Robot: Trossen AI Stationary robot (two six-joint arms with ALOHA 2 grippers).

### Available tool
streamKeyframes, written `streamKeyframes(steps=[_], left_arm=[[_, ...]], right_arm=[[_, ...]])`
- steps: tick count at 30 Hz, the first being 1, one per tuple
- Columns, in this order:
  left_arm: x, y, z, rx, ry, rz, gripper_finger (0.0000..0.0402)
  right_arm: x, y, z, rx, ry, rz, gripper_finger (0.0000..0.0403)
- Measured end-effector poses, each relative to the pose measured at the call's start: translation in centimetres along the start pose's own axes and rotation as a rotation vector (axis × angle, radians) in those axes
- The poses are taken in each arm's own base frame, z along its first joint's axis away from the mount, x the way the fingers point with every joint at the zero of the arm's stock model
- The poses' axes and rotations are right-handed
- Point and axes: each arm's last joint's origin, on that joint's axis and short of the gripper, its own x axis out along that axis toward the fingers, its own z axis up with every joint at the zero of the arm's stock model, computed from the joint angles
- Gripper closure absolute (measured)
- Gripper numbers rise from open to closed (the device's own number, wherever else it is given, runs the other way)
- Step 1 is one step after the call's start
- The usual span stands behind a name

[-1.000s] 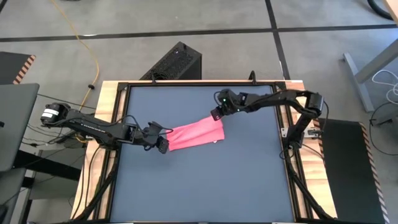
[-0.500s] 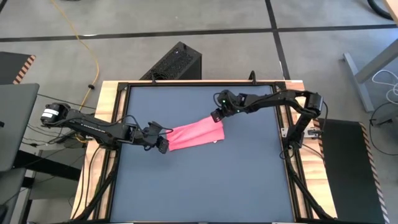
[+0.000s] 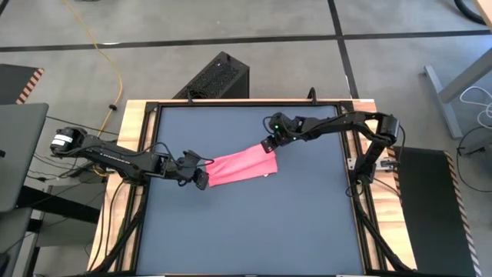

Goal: Roll towel
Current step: Fold the pink towel

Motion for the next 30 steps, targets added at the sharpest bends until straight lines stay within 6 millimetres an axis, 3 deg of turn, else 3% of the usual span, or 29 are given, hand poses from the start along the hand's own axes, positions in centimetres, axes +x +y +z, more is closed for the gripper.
streamKeyframes(steps=[30], left_arm=[[0.0,0.0,0.0,-0.002,0.002,-0.003,0.0402]], right_arm=[[0.0,1.1,-0.7,0.016,0.007,0.014,0.0257]])
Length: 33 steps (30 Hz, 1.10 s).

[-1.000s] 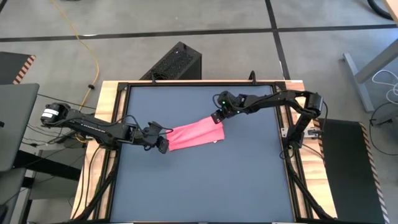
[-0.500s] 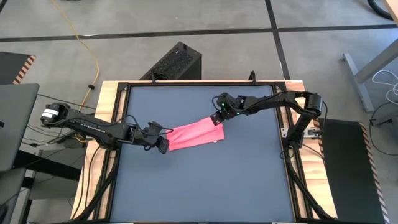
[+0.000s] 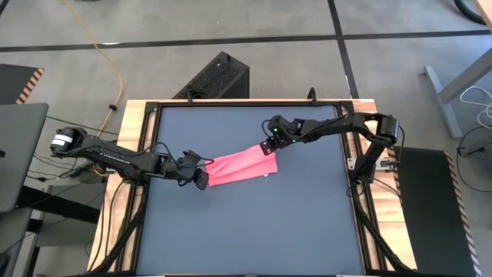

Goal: Roll towel
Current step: Fold the pink towel

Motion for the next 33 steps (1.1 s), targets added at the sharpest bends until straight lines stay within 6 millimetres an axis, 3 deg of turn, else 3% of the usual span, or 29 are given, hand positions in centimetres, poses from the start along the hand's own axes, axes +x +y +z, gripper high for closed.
streamKeyframes(steps=[6,15,21,24,27,33], left_arm=[[0.0,0.0,0.0,0.002,-0.001,0.0,0.0401],[0.0,-0.1,0.0,-0.003,-0.003,-0.006,0.0401],[0.0,-0.1,0.0,-0.003,0.0,-0.011,0.0401],[0.0,-0.1,0.0,-0.002,0.0,-0.01,0.0401],[0.0,-0.1,0.0,-0.001,0.0,-0.01,0.0401],[0.0,-0.1,0.0,-0.001,0.001,-0.01,0.0401]], right_arm=[[0.0,0.4,-0.3,-0.014,0.007,0.009,0.0286],[2.7,0.9,-1.7,-0.003,0.055,0.029,0.0314],[2.3,0.3,-0.6,0.023,0.017,0.045,0.0383],[2.2,-0.4,0.0,0.046,0.006,0.043,0.0389],[2.2,-1.0,0.4,0.066,0.027,0.068,0.0362],[2.2,-1.3,0.7,0.077,0.022,0.081,0.0234]])
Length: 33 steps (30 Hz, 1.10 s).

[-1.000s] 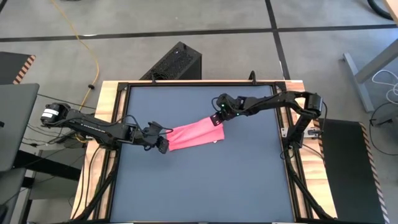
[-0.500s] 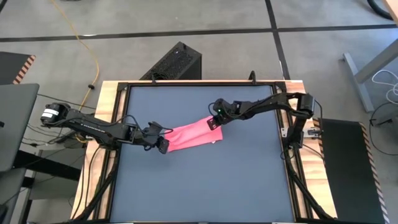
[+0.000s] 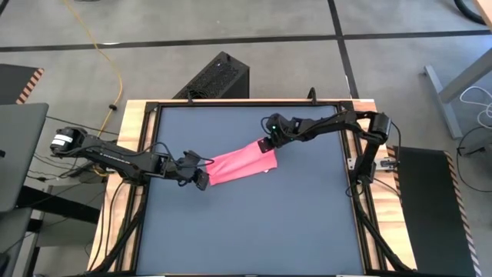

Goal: Roll towel
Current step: Fold the pink towel

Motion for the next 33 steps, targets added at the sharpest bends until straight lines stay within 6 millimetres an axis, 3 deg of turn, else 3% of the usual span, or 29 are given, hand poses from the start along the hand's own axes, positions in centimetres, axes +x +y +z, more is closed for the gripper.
streamKeyframes(steps=[4,8,33], left_arm=[[0.0,0.0,0.0,-0.001,0.002,-0.001,0.0402],[0.0,0.0,0.0,-0.006,0.007,-0.004,0.0401],[0.0,0.0,-0.1,-0.006,0.018,-0.01,0.0401]], right_arm=[[0.0,-0.1,0.4,0.007,-0.033,-0.001,0.0162],[-0.1,-0.3,0.9,0.026,-0.087,-0.026,0.0138],[-0.3,-0.8,2.3,0.041,-0.194,-0.01,0.0181]])
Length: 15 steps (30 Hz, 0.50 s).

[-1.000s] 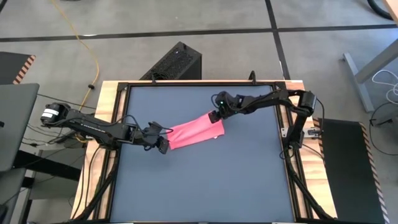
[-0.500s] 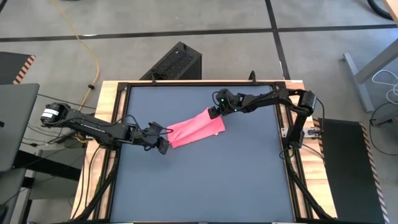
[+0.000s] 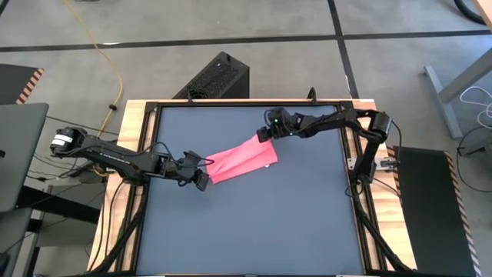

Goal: Roll towel
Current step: Fold the pink towel

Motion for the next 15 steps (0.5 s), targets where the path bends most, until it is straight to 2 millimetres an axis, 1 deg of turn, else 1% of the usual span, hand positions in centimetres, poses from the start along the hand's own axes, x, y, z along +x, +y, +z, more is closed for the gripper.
streamKeyframes(steps=[4,9,12,15], left_arm=[[0.0,0.0,0.0,0.0,-0.001,0.0,0.0401],[0.0,0.0,0.0,0.001,-0.009,0.005,0.0401],[0.0,0.0,0.0,-0.001,-0.012,0.005,0.0402],[0.0,0.0,0.0,-0.001,-0.01,0.004,0.0401]], right_arm=[[0.1,-0.3,0.2,0.004,-0.003,-0.008,0.0181],[1.6,-0.9,-0.6,0.019,0.042,0.003,0.0182],[2.3,-0.7,-1.0,0.048,0.046,0.026,0.0182],[2.4,-0.3,-1.1,0.049,0.023,0.051,0.0182]])
